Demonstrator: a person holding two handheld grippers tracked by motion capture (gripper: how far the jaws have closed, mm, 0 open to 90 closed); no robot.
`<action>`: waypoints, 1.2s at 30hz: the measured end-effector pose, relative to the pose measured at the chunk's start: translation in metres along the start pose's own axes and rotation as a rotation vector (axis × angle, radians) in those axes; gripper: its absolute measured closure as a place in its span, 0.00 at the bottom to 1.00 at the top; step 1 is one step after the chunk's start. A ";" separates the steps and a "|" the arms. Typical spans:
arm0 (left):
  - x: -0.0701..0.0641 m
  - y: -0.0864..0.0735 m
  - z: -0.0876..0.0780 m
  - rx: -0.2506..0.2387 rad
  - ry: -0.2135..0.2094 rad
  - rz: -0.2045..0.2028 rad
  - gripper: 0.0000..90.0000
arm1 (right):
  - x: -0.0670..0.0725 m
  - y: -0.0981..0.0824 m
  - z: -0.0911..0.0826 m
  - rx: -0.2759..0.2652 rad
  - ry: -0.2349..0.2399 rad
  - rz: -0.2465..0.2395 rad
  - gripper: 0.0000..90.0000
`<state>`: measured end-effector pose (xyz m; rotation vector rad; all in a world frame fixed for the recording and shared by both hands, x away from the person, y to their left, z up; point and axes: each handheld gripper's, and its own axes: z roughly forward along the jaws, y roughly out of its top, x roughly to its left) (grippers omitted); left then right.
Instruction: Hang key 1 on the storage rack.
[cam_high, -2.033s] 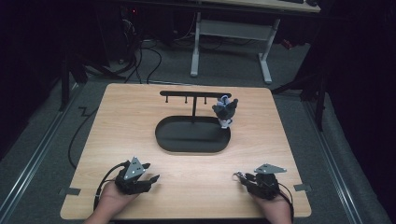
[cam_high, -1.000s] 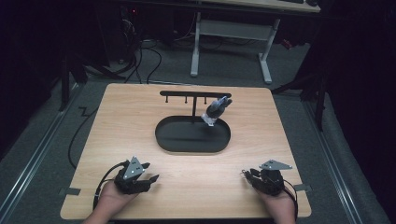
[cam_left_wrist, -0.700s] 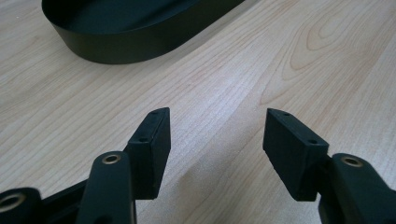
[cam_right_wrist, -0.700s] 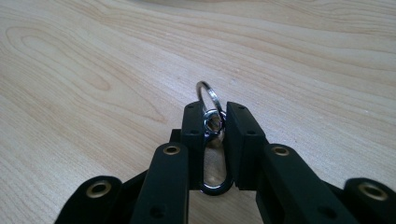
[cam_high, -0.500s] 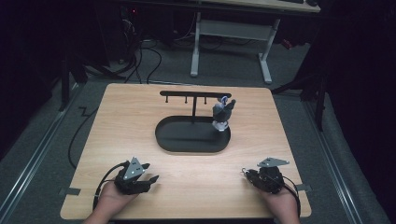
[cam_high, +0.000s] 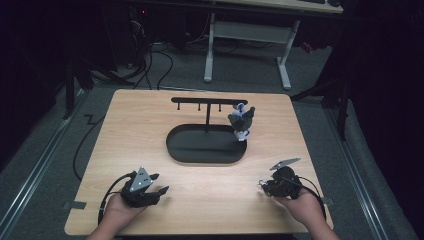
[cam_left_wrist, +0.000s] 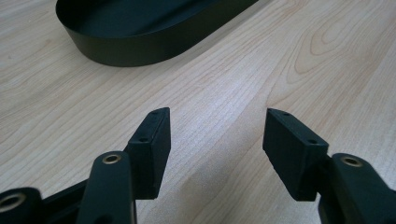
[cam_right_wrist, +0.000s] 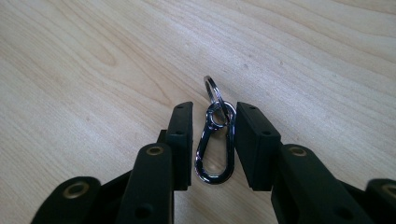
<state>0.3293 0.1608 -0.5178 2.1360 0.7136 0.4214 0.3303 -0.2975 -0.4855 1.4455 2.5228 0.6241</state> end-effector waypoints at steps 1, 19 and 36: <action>0.000 0.000 0.000 0.001 0.000 0.000 0.47 | -0.001 0.002 0.000 0.012 0.005 -0.005 0.77; -0.002 0.000 0.002 0.011 0.000 -0.003 0.47 | -0.012 0.015 0.002 0.097 0.043 -0.050 0.96; -0.001 -0.001 0.003 0.015 -0.002 -0.003 0.47 | -0.013 0.014 0.000 0.083 0.091 -0.062 0.99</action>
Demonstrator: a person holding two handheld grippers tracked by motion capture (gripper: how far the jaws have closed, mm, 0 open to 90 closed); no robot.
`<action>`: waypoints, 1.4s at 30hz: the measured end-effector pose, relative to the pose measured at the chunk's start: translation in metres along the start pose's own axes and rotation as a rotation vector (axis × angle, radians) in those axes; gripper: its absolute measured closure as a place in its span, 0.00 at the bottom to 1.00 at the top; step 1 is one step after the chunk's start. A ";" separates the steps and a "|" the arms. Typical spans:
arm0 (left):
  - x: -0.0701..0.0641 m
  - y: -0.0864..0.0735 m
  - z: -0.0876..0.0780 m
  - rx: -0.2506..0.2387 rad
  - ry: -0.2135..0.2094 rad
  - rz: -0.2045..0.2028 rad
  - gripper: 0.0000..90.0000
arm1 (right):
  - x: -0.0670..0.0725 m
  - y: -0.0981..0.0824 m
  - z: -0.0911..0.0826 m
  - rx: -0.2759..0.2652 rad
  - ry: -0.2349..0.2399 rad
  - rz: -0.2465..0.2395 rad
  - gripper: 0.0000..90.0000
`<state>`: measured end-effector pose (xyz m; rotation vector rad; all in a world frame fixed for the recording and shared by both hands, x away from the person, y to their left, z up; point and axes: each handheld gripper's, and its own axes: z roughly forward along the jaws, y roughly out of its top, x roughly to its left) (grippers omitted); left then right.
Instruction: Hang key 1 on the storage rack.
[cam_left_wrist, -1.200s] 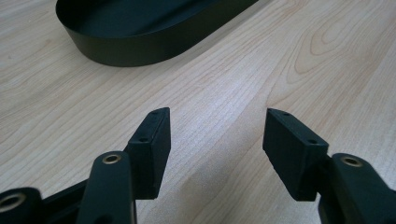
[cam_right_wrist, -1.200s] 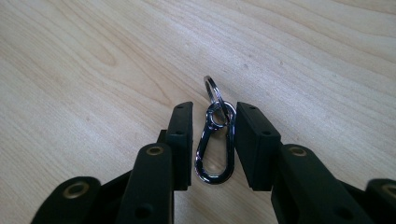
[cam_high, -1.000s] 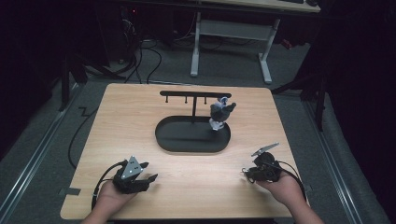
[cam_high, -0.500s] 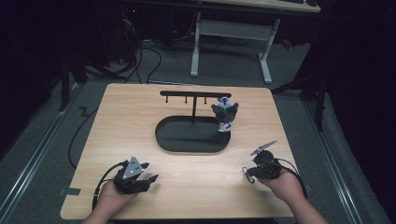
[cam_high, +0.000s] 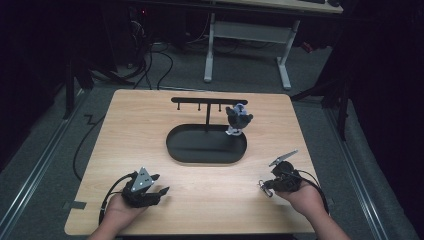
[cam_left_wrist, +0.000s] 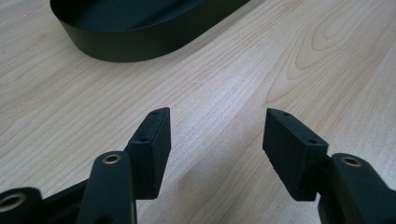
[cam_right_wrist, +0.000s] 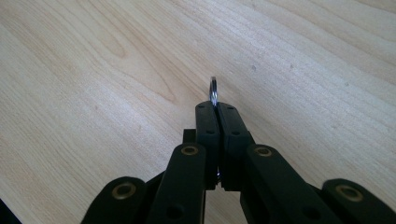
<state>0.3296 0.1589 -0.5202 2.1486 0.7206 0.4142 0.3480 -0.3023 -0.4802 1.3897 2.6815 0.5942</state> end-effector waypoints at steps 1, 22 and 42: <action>0.000 0.000 0.000 0.000 0.000 0.000 0.47 | 0.000 0.000 0.000 0.001 0.000 0.003 0.99; 0.000 0.000 -0.001 -0.002 0.000 0.000 0.47 | 0.003 0.004 0.011 0.033 -0.016 -0.009 0.99; 0.000 0.000 -0.001 -0.004 0.001 0.001 0.47 | 0.003 0.009 -0.024 -0.053 -0.008 0.014 0.99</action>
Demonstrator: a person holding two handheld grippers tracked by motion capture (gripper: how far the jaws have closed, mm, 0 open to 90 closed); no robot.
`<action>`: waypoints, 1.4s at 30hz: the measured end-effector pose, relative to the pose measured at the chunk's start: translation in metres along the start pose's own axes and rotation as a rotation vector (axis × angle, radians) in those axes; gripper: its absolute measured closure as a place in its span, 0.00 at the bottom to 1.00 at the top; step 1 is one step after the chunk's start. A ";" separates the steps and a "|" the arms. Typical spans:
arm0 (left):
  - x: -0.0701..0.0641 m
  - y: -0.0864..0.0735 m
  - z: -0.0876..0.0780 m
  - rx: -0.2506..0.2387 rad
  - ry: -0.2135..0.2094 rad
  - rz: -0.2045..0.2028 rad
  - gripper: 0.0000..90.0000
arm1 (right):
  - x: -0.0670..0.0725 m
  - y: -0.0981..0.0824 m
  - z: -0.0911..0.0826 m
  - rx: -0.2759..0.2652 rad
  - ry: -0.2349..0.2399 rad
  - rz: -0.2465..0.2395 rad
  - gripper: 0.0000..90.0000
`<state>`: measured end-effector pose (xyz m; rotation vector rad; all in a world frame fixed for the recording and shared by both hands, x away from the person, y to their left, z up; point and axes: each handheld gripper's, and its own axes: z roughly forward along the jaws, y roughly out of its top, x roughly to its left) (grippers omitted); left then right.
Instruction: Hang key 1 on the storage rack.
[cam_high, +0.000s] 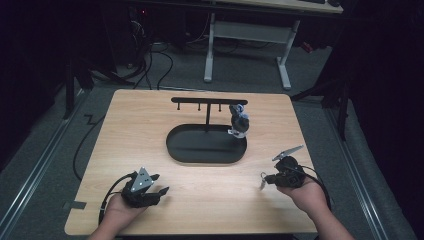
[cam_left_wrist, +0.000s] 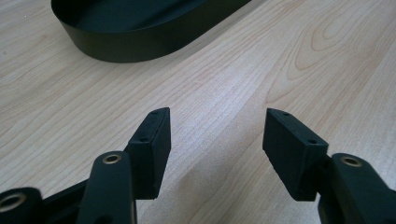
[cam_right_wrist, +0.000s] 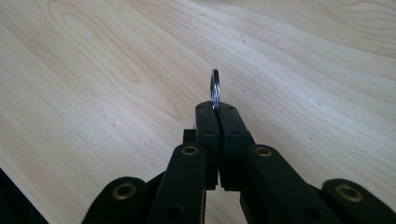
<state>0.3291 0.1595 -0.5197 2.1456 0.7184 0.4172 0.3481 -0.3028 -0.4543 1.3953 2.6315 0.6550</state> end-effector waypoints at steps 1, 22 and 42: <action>0.000 0.000 0.000 0.002 -0.001 0.000 0.47 | -0.001 0.001 -0.001 -0.003 0.003 -0.003 0.99; 0.001 0.000 -0.002 -0.005 0.004 0.001 0.47 | 0.012 0.046 -0.023 -0.029 0.014 -0.038 0.99; 0.002 -0.001 -0.004 -0.013 0.003 -0.008 0.47 | 0.024 0.092 -0.024 -0.036 0.017 -0.079 0.99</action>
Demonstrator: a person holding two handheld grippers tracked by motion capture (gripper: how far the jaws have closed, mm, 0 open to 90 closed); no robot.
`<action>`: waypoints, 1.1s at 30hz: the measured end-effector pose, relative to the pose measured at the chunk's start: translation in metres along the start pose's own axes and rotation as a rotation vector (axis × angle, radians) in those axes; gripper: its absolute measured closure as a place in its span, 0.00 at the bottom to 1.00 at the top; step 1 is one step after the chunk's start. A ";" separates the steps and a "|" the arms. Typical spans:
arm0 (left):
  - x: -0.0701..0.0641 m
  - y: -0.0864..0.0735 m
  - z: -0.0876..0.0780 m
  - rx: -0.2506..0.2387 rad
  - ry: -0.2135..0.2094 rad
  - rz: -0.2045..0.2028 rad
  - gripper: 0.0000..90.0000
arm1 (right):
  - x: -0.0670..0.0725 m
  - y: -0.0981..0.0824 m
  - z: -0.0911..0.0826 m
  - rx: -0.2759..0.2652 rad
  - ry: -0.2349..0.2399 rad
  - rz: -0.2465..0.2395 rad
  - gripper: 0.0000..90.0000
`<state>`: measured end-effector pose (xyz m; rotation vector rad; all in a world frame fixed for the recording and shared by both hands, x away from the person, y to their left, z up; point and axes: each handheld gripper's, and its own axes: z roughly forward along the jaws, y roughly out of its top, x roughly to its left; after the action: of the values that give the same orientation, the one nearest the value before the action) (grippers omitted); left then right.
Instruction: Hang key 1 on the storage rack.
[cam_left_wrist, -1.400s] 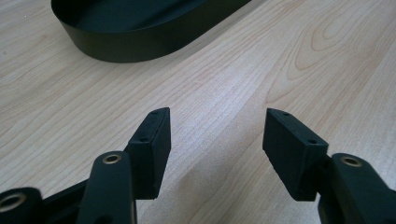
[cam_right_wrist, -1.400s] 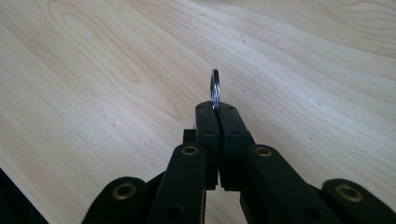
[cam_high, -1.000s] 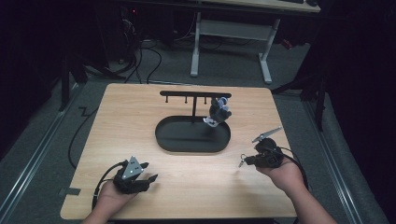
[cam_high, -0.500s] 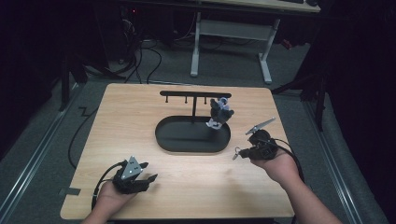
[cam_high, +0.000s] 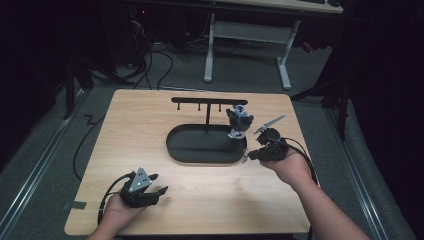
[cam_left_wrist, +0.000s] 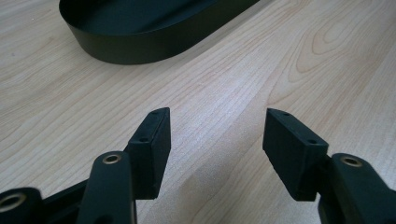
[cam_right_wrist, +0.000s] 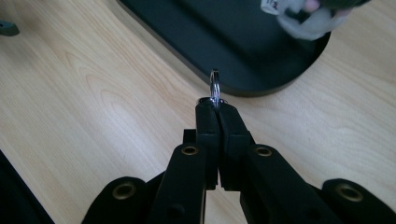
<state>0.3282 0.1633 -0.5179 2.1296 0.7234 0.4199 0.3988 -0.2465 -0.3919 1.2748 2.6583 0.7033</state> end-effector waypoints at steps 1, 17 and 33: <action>0.000 0.000 0.000 -0.001 0.002 -0.001 0.47 | 0.000 0.004 0.000 -0.003 0.001 -0.004 0.99; 0.002 -0.002 -0.003 -0.010 0.000 -0.018 0.47 | -0.005 0.047 0.000 -0.037 0.012 0.001 0.99; 0.003 -0.002 -0.002 -0.008 -0.002 -0.015 0.47 | -0.009 0.089 -0.002 -0.040 -0.012 -0.011 0.99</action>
<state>0.3293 0.1673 -0.5178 2.1155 0.7355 0.4118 0.4670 -0.2056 -0.3512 1.2497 2.6259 0.7418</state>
